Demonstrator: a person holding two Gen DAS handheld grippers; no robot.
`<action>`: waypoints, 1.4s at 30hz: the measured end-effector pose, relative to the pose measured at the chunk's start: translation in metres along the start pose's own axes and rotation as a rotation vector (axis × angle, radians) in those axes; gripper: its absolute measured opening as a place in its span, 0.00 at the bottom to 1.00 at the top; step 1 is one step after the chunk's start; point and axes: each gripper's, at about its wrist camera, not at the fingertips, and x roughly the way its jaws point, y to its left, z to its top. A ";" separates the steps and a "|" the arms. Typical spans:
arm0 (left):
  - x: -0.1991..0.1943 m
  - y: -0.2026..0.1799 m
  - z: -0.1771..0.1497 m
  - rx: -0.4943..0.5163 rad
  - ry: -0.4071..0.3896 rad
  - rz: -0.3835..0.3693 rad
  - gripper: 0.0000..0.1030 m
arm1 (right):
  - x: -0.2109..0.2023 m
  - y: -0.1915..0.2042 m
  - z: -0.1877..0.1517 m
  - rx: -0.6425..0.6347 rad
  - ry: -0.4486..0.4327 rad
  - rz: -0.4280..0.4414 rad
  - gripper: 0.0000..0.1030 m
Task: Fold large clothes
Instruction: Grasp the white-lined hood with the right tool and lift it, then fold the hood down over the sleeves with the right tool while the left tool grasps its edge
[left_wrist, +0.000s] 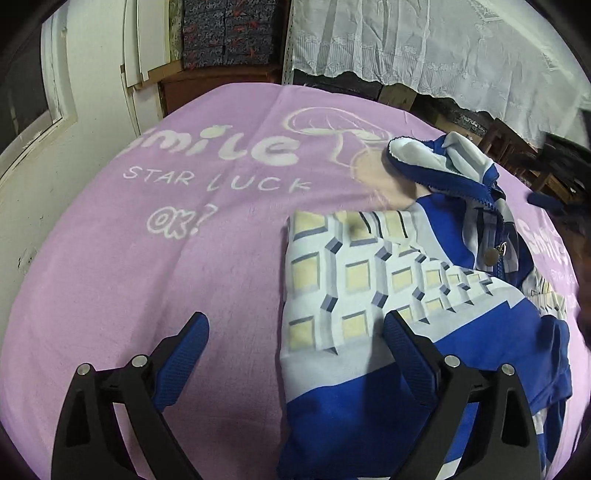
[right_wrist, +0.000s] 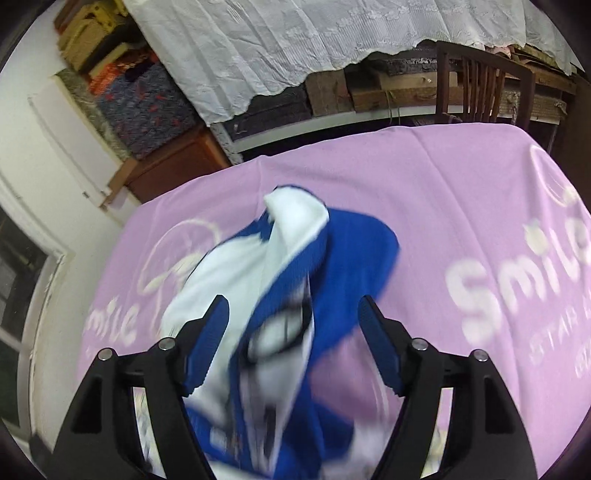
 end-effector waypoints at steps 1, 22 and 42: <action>0.000 0.000 0.000 -0.003 -0.001 -0.001 0.93 | 0.014 0.001 0.009 0.012 0.008 -0.004 0.68; 0.004 -0.001 -0.001 -0.008 0.003 0.003 0.94 | -0.137 0.073 -0.046 -0.384 -0.139 0.082 0.08; -0.052 -0.019 0.019 -0.015 -0.043 -0.250 0.93 | -0.158 -0.037 -0.227 -0.319 0.076 0.131 0.45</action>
